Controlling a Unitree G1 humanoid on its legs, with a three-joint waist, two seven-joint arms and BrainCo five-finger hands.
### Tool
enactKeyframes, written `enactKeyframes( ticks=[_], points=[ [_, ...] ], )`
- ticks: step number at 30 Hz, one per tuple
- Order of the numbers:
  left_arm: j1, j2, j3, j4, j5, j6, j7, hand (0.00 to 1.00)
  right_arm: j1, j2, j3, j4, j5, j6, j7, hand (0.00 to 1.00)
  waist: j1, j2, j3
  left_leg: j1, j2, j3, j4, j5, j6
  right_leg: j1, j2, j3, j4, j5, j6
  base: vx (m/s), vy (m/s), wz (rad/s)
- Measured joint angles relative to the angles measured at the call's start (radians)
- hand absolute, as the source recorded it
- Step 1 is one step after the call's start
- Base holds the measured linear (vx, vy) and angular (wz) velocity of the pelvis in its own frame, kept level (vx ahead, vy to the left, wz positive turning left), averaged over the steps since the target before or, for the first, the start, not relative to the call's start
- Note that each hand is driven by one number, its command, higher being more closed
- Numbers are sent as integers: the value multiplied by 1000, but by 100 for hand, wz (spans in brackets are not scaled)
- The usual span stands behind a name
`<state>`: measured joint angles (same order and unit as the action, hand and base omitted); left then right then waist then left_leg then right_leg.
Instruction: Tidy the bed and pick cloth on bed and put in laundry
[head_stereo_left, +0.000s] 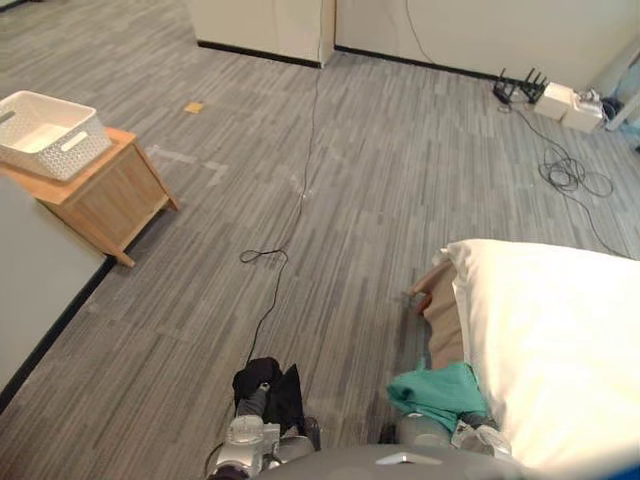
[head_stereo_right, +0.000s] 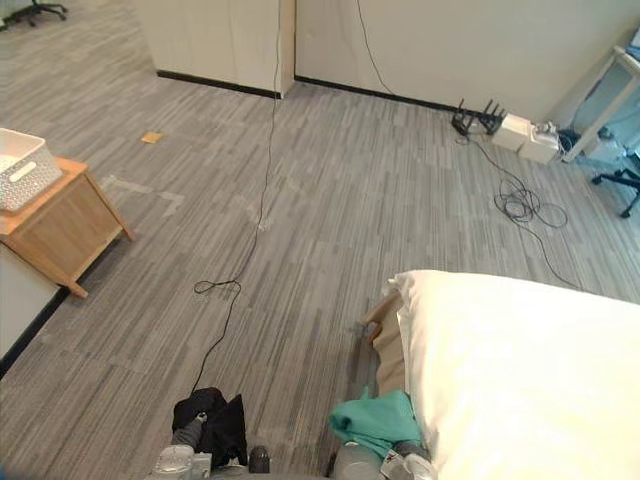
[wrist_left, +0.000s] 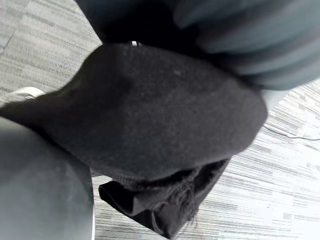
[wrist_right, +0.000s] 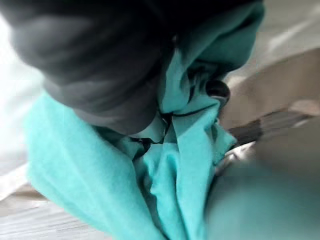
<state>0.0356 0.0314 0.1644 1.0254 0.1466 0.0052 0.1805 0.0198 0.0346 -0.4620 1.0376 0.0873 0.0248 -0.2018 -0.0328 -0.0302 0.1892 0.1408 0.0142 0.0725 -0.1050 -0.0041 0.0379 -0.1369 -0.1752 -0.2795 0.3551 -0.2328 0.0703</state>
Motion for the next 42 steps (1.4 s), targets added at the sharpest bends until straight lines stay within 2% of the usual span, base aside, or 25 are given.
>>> enactKeyframes(
  ticks=[4,9,11,14,15,16,17,18,19,21,22,23,25,26,28,29,30,31,33,34,36,38,39,40,42],
  points=[
    [-16,-15,40,-1,5,-2,1,100,16,32,4,-59,32,1,16,100,-4,-10,0,11,11,-52,5,-33,-40,-50,-2,13,3,71,-28,115,-269,40],
    [-18,-59,42,1,35,-12,-1,100,23,2,-12,-55,28,25,71,100,-3,37,-15,6,98,-86,113,-124,-134,12,51,-74,31,-26,-71,354,-155,27],
    [-15,-66,42,0,42,-16,-6,100,24,3,-48,-35,26,28,74,100,-3,58,-34,-37,110,-86,249,-172,-156,68,85,-79,-38,-28,-73,369,-21,8],
    [-12,-55,83,-53,39,-15,-15,100,24,-12,-51,-24,12,28,71,100,6,66,-30,-236,132,-142,780,-192,-192,188,139,-62,-163,11,-89,210,-68,-40],
    [-1,-51,84,-67,25,-11,-17,100,30,-27,-30,-18,7,28,72,100,24,87,-24,-274,159,-131,956,-119,-208,253,171,-31,-200,15,-97,160,1,-121],
    [-3,-38,79,-71,17,-10,-32,100,32,-23,-1,-16,-5,29,72,100,46,82,-20,-327,174,-97,1103,-9,-197,306,173,19,-234,16,-100,135,30,-128],
    [-2,-35,78,-74,11,-11,-30,100,29,-22,2,-19,-16,28,69,100,55,83,-22,-349,178,-76,1148,-25,-183,321,169,42,-246,16,-100,44,79,-113],
    [1,-37,79,-82,-11,-13,-20,100,23,-20,2,-17,-36,28,51,100,58,85,-22,-402,166,-47,1182,-132,-143,339,149,81,-264,10,-104,24,142,-91],
    [-1,-40,78,-94,-20,-19,-19,100,5,-19,-2,-1,-58,27,34,100,58,75,-11,-462,128,-33,1151,-213,-134,351,112,111,-274,6,-107,61,193,-82],
    [-4,-43,70,-110,-44,-39,-18,100,-18,-21,0,44,-72,27,26,100,79,55,3,-506,69,-20,928,-263,-124,365,37,129,-261,-8,-86,231,242,-66],
    [-3,-44,61,-112,-47,-41,-17,100,-17,-26,3,48,-83,27,27,100,86,58,1,-503,61,-20,801,-248,-128,373,21,131,-255,-21,-64,221,299,-51],
    [3,-54,39,-103,-61,-42,-18,100,-7,-50,12,53,-113,26,32,100,97,69,-10,-460,42,11,534,-96,-74,424,-17,133,-254,-76,23,185,243,-14],
    [1,-44,37,-98,-57,-42,-17,100,-7,-47,41,64,-125,26,37,100,96,49,-15,-434,3,21,488,-92,-66,425,-30,142,-260,-71,16,266,180,23],
    [-5,-24,36,-100,-59,-39,-15,100,-27,-39,61,64,-142,21,40,100,97,51,-10,-454,10,69,528,-91,-87,441,30,137,-313,-10,-41,262,172,40],
    [-27,-18,42,-108,-57,-44,-9,100,-60,-50,89,64,-149,22,39,100,111,67,21,-558,71,236,720,-126,-107,491,30,99,-341,41,-23,25,356,46],
    [-7,-16,40,-98,-45,-31,-8,100,-53,-69,85,72,-150,21,39,100,100,112,-2,-543,79,340,551,-90,41,532,47,101,-340,42,-20,83,382,46],
    [3,-11,45,-86,-45,-28,-10,100,-48,-77,86,80,-150,22,38,100,101,97,-4,-526,57,347,556,-106,84,551,36,104,-340,42,-20,297,264,48],
    [9,-10,66,-86,-45,-22,-7,100,-47,-78,90,80,-150,22,41,100,102,84,-10,-510,30,354,540,-120,73,555,16,98,-330,55,-9,242,150,26],
    [34,-10,98,-60,-39,-13,-9,100,-38,-88,75,82,-152,19,41,100,103,86,-25,-443,-41,328,440,-123,96,487,-23,110,-149,126,45,219,285,54],
    [52,-8,102,-45,-38,-8,-9,100,-23,-93,41,87,-153,19,42,100,103,85,-24,-379,-77,297,381,-124,92,413,-40,140,56,209,145,164,318,73],
    [73,5,104,-16,-37,2,-9,100,-5,-68,-25,81,-140,16,39,100,88,69,-17,-263,-122,224,317,-139,86,283,-37,221,419,327,190,79,253,103],
    [81,13,108,2,-37,17,-8,100,6,-84,-28,76,-149,11,40,100,70,64,-11,-159,-137,142,289,-152,93,180,-55,170,646,257,160,-51,143,125],
    [72,12,106,7,-36,20,-8,100,27,-85,-32,71,-150,6,39,100,61,75,-10,-86,-140,78,258,-158,95,117,-86,110,704,196,113,-158,110,153],
    [71,16,95,20,-32,21,-8,100,38,-87,-44,62,-150,4,37,100,48,73,-14,-24,-140,6,227,-157,95,72,-105,64,690,117,81,-180,110,159],
    [63,22,76,18,-15,23,-7,100,54,-79,-49,58,-150,3,34,100,32,64,-12,48,-127,-81,193,-168,77,1,-97,79,575,40,71,67,7,147]
  ],
)
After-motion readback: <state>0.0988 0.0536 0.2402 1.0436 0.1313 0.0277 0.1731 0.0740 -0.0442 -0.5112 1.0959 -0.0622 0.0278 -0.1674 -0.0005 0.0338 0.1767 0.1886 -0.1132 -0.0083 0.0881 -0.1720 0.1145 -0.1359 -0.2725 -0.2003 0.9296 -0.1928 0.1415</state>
